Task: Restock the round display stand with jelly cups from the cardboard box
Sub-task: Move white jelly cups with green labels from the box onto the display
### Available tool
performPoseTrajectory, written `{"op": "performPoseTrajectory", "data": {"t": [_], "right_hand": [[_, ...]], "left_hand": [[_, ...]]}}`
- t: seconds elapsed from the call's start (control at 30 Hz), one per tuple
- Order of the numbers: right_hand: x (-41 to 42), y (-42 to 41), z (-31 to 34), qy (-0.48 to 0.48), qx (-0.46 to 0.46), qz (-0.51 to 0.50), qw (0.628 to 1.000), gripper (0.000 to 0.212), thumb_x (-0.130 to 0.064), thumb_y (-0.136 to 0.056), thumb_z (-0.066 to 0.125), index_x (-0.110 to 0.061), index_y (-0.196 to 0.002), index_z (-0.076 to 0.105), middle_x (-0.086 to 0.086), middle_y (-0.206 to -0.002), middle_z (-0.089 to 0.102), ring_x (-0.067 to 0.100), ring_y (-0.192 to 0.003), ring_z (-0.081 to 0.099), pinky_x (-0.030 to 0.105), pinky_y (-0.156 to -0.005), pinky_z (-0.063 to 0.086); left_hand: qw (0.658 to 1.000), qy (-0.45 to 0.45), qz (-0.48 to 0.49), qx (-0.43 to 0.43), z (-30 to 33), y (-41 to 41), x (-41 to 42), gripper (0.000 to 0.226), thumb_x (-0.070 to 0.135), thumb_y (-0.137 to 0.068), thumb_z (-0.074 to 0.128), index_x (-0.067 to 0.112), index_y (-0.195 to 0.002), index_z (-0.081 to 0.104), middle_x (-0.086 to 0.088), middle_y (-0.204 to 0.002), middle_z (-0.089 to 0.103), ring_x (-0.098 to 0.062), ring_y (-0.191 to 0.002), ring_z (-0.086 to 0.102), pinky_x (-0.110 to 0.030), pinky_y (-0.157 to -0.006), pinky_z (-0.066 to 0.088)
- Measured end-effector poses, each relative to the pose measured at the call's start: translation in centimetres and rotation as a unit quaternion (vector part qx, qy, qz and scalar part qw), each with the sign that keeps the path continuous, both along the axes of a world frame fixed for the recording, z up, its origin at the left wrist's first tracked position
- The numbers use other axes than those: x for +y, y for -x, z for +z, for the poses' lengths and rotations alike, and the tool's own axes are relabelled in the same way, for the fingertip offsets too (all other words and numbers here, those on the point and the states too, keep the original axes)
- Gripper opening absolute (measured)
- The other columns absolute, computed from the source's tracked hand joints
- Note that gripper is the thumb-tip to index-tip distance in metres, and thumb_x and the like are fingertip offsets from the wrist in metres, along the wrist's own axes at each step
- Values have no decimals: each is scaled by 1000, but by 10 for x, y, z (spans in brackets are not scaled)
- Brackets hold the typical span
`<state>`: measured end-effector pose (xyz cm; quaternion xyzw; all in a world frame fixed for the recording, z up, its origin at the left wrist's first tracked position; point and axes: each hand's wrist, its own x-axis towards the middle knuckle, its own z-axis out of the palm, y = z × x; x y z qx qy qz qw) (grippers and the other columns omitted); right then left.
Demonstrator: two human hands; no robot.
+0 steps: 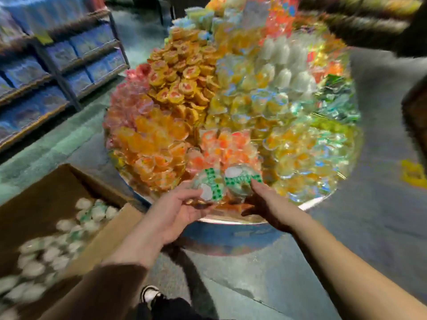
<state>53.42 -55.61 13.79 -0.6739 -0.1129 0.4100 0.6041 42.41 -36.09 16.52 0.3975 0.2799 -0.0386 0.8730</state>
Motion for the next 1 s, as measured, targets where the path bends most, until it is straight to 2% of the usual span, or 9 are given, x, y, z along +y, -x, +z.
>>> {"op": "performPoseTrajectory", "data": {"t": [0.07, 0.17, 0.27, 0.37, 0.5, 0.6, 0.77, 0.87, 1.0], "right_hand": [[-45, -5, 12, -2, 2, -50, 999, 59, -60, -79, 48, -19, -122, 56, -3, -106, 74, 17, -93, 72, 25, -64, 51], [-112, -10, 25, 16, -24, -116, 993, 48, -53, -88, 59, -19, -122, 57, -7, -104, 74, 18, -89, 73, 28, -69, 52], [-174, -14, 34, 38, -39, -162, 985, 33, -47, -97, 53, -23, -118, 57, -7, -95, 76, 22, -90, 73, 32, -75, 52], [-224, -21, 40, 57, -52, -209, 975, 44, -55, -88, 55, -29, -124, 53, -2, -106, 74, 21, -87, 72, 30, -69, 52], [-275, -41, 37, 93, -63, -280, 954, 31, -47, -97, 53, -29, -122, 51, -2, -110, 67, 13, -80, 65, 30, -68, 49], [-303, -67, 31, 131, -69, -311, 939, 48, -60, -79, 55, -29, -115, 53, -1, -120, 61, 14, -89, 63, 30, -68, 47], [-342, -138, 14, 101, -36, -326, 939, 21, -36, -98, 53, -23, -112, 63, -3, -100, 68, 11, -77, 56, 24, -61, 39], [-359, -191, 11, 91, -25, -325, 941, 20, -30, -99, 53, -21, -113, 64, -3, -92, 67, 9, -71, 53, 23, -59, 37], [-373, -261, 11, 100, -21, -312, 945, 28, -29, -97, 55, -23, -124, 62, -1, -99, 67, 14, -83, 50, 27, -65, 36]], "left_hand": [[998, -36, -47, -8, 10, -22, -46, 22, 3, -77, 60, 4, -98, 62, -20, -102, 72, -32, -87, 70, -33, -63, 61], [992, -82, -94, -12, 23, -51, -106, 12, -1, -89, 55, 6, -85, 63, -12, -84, 72, -21, -73, 70, -29, -62, 59], [985, -89, -147, -10, 30, -79, -157, 12, 0, -91, 57, 7, -81, 59, -9, -76, 71, -21, -72, 70, -28, -63, 60], [976, -88, -198, -15, 31, -106, -204, 6, 1, -90, 58, 4, -87, 56, -7, -72, 71, -23, -76, 71, -28, -65, 61], [967, -88, -240, -17, 28, -143, -254, 6, 0, -90, 60, 3, -89, 55, -8, -74, 70, -26, -83, 67, -29, -61, 61], [962, -73, -261, -19, 19, -178, -282, 15, 0, -90, 59, 6, -80, 50, -6, -69, 67, -27, -81, 65, -28, -60, 61], [958, -69, -277, -19, -2, -254, -317, 17, 0, -91, 59, 8, -79, 50, -8, -73, 64, -28, -77, 67, -27, -60, 59], [961, -66, -269, -9, -10, -306, -337, 14, 1, -91, 58, 9, -81, 53, -5, -70, 67, -25, -73, 67, -24, -55, 57], [964, -75, -255, 10, -17, -367, -352, 8, 5, -91, 60, 11, -87, 57, -6, -77, 68, -17, -65, 66, -21, -55, 51]]}}
